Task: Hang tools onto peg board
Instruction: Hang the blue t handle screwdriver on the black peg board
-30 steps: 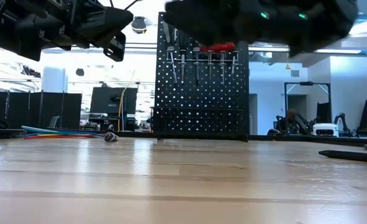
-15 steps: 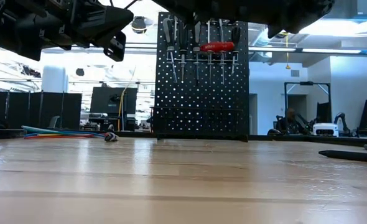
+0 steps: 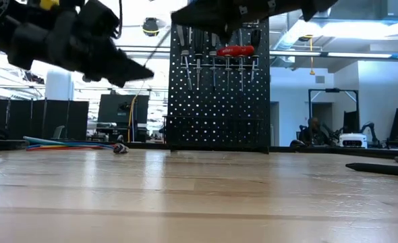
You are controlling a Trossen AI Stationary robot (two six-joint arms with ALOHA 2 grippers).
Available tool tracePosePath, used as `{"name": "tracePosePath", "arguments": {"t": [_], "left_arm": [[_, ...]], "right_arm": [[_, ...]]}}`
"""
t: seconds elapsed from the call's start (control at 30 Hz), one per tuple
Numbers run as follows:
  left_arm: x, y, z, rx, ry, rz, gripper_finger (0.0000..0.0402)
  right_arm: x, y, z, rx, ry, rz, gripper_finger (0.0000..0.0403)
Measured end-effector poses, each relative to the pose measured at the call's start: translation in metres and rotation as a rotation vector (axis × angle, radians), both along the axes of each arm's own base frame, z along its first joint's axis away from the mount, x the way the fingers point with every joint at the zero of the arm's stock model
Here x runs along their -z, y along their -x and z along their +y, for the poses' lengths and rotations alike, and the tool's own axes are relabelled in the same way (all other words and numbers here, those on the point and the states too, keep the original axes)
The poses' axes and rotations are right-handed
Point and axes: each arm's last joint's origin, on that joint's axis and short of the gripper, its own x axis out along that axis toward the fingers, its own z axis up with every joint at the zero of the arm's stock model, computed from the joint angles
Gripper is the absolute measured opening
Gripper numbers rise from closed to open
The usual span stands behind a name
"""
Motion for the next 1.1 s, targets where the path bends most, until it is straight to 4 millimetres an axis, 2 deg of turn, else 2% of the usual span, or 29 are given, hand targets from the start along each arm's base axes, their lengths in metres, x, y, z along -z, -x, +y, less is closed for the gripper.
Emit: {"name": "tracePosePath", "arguments": {"t": [0.17,0.57,1.1], "left_arm": [[0.002,0.001,0.001,-0.026,-0.046,0.026,0.0061],[0.004,0.001,0.0,-0.013,-0.06,0.042,0.0058],[0.002,0.001,0.0,-0.013,-0.04,0.025,0.0066]], "right_arm": [[0.001,-0.009,-0.002,0.024,-0.032,0.093,0.001],[0.022,-0.036,0.001,0.027,-0.016,0.22,0.001],[0.021,-0.038,0.003,0.009,-0.024,0.215,0.0012]]}}
